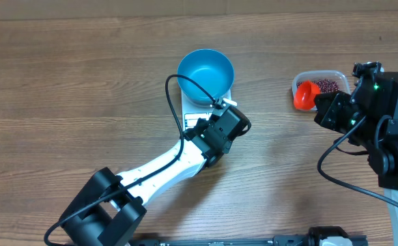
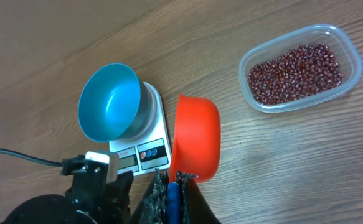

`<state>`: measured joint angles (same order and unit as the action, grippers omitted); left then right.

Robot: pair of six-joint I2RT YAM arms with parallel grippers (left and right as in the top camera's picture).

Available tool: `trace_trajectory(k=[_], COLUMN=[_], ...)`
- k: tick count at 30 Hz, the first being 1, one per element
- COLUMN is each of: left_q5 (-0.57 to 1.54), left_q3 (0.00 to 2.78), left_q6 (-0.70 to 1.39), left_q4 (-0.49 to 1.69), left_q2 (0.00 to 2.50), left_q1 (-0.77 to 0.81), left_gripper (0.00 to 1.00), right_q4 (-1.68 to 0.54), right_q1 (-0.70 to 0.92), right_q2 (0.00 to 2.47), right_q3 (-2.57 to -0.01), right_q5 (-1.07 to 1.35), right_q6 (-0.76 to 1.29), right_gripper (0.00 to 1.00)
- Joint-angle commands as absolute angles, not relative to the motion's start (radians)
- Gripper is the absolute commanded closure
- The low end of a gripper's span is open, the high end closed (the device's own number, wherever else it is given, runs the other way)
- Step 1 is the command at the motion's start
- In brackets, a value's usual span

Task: Scoop item into bowl and weigh 150g on scale
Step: 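Move the left gripper over the scale's front buttons, then press the scale's red power button down with the left gripper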

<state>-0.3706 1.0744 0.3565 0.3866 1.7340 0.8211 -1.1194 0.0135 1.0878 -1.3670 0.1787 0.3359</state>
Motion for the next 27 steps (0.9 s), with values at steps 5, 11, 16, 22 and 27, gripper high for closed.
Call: trace_trajectory(k=[5,11,16,22,27], left_q5=[-0.370,-0.373,-0.371,-0.369,-0.373], left_q3=[1.034,0.985,0.958,0.944,0.944], left_q6=[0.328,0.305,0.265,0.270,0.296], left_q4=[0.337,0.255,0.198,0.171,0.164], left_q2=[1.741,1.742,1.742,1.742,1.742], left_q1=[0.821,0.817,0.817,0.817,0.819], left_gripper=[0.96,0.96,0.95,0.96,0.96], right_q4=[-1.113,-1.113,-1.113,-1.113,-1.113], right_q1=[0.010,0.010,0.010,0.010,0.010], right_q2=[1.083,1.083,1.083,1.083,1.083], right_q3=[-1.395,-1.395,-1.395,-1.395,-1.395], right_q5=[0.173,0.173,0.173,0.173,0.176], right_q6=[0.327,0.327,0.327,0.327,0.327], right_gripper=[0.96,0.96,0.96,0.96,0.96])
